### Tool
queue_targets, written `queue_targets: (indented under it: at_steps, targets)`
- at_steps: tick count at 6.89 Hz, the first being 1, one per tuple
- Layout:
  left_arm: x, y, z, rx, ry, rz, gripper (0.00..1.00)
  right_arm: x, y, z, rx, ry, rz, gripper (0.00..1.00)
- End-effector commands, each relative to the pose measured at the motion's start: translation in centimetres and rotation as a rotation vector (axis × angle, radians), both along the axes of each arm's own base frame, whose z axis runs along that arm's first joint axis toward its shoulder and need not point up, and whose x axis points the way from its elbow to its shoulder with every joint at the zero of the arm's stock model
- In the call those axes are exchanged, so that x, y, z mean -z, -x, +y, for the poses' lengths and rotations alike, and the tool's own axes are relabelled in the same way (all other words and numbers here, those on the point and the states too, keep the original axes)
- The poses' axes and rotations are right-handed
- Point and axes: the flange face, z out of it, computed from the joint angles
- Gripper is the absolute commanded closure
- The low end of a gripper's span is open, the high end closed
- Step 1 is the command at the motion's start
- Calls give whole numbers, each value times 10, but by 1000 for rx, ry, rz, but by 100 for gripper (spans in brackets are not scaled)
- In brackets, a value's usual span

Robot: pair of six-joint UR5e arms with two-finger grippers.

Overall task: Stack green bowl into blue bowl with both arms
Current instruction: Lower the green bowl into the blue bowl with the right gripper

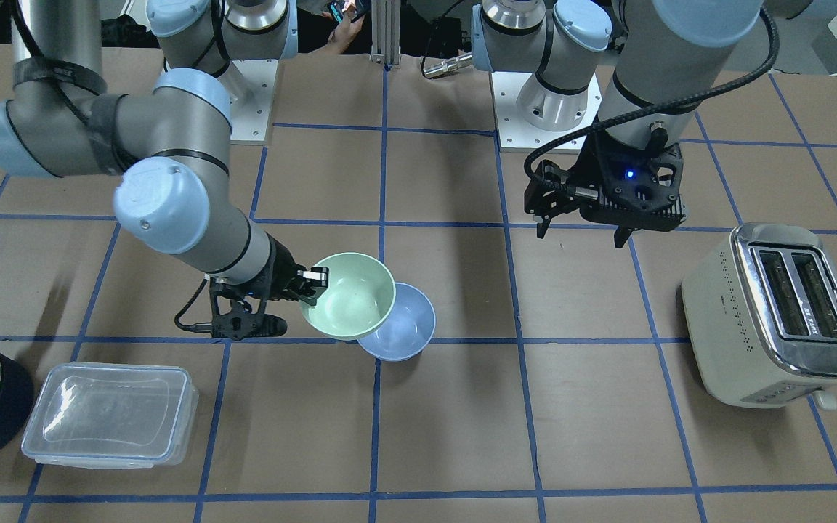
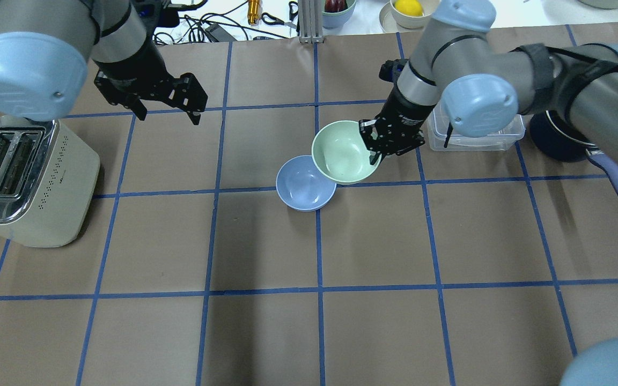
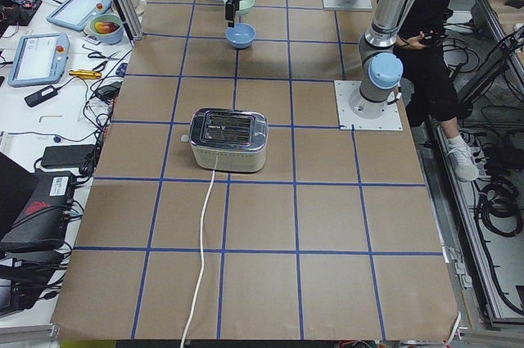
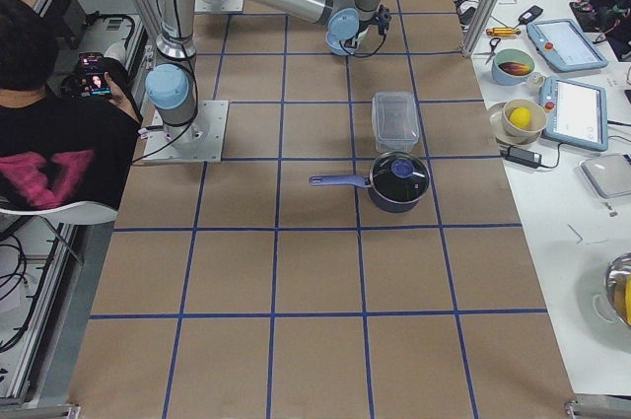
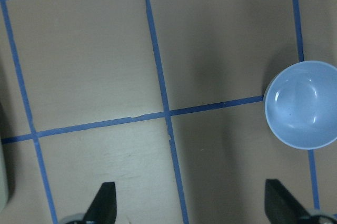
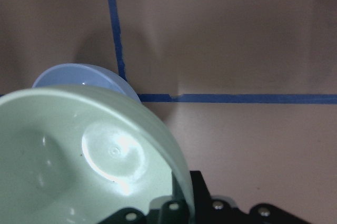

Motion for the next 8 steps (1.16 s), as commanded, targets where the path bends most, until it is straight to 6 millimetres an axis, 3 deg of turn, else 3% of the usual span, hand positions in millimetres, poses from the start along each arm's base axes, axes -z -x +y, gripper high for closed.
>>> queue_targets:
  at_steps: [1,2,3,5,6,7,8]
  targets:
    - [-23,22,26,49,38,-9,0,27,-43,1,26,13,3,100]
    - [-26,18,26,41,43,-10,0,34,-54,5,13,6,6,100]
    - [-16,14,22,36,30,-15,0,36,-54,5,15,-1,6,100]
    - [-20,6,9,17,54,-7,0,47,-60,9,16,-23,14,100]
    - [-14,7,13,19,38,-15,0,46,-61,9,17,-20,14,100]
    - [-20,8,13,20,50,-3,0,44,-61,7,8,-6,13,26]
    - [-20,7,17,20,49,-7,0,40,-61,1,15,55,11,2]
